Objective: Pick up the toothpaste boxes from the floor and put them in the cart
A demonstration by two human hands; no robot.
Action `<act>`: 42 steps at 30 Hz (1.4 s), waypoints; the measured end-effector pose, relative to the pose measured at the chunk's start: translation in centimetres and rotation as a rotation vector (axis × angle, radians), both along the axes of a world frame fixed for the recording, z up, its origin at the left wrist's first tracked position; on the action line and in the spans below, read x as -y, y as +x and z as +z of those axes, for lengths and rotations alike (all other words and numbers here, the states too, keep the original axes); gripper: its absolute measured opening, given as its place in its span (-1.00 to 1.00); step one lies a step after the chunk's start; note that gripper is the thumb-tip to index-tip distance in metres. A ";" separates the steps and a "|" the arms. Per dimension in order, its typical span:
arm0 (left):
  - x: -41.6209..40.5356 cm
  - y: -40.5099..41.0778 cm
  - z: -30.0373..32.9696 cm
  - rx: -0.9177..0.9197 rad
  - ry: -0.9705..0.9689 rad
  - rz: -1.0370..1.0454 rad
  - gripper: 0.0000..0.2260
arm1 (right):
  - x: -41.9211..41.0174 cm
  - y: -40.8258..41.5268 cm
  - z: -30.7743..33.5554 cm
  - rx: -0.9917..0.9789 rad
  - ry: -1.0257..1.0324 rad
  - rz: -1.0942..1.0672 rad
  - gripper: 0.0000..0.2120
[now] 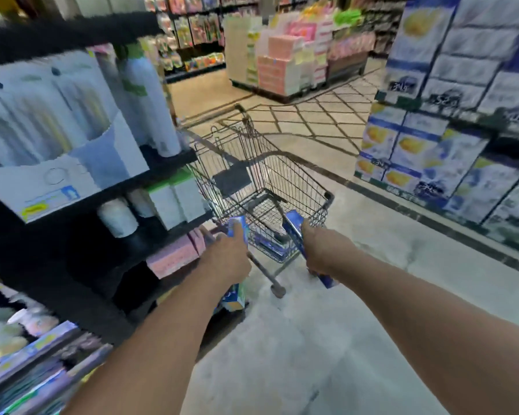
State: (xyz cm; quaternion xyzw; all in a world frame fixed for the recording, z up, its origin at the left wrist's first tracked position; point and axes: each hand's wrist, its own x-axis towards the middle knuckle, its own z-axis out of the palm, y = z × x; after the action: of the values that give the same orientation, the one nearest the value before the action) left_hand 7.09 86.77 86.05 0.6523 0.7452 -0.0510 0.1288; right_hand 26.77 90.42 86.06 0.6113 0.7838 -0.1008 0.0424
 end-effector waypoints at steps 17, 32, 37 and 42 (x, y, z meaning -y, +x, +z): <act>-23.1 10.4 -2.6 0.093 -0.073 -0.051 -0.22 | -19.9 9.6 -3.5 0.010 -0.029 -0.061 -0.25; -49.5 4.9 -8.1 0.131 -0.097 0.057 -0.22 | -46.9 3.5 -8.0 -0.026 -0.117 -0.053 -0.23; -53.7 4.5 -13.4 0.158 -0.139 0.134 -0.19 | -53.2 1.1 -12.9 -0.035 -0.194 0.018 -0.22; -56.5 4.4 -21.4 0.297 -0.158 0.319 -0.16 | -57.9 -1.2 -20.1 -0.043 -0.333 0.070 -0.16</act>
State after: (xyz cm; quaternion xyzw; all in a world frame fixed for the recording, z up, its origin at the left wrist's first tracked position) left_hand 11.49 143.25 64.61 0.5146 0.8054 0.0085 0.2941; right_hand 25.53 148.27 65.92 0.5660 0.7777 -0.2408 0.1300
